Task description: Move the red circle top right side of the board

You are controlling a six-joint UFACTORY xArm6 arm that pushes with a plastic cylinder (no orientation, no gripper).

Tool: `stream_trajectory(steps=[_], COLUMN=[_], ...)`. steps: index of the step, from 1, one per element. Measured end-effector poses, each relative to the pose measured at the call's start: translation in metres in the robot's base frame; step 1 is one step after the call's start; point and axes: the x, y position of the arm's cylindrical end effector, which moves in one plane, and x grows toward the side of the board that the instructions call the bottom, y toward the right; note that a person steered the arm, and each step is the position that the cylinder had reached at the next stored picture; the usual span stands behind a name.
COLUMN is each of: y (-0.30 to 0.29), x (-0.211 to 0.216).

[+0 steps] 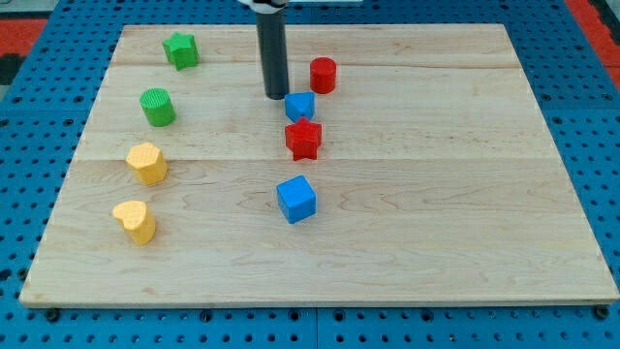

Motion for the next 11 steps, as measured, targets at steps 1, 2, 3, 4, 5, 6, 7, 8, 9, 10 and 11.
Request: stream_trajectory(steps=[1, 2, 3, 4, 5, 6, 7, 8, 9, 10, 11], y=[0.068, 0.109, 0.066, 0.049, 0.073, 0.076, 0.075, 0.06, 0.022, 0.027, 0.103], x=[-0.03, -0.049, -0.049, -0.05, -0.05, -0.05, -0.05, -0.049, -0.054, -0.075, -0.07])
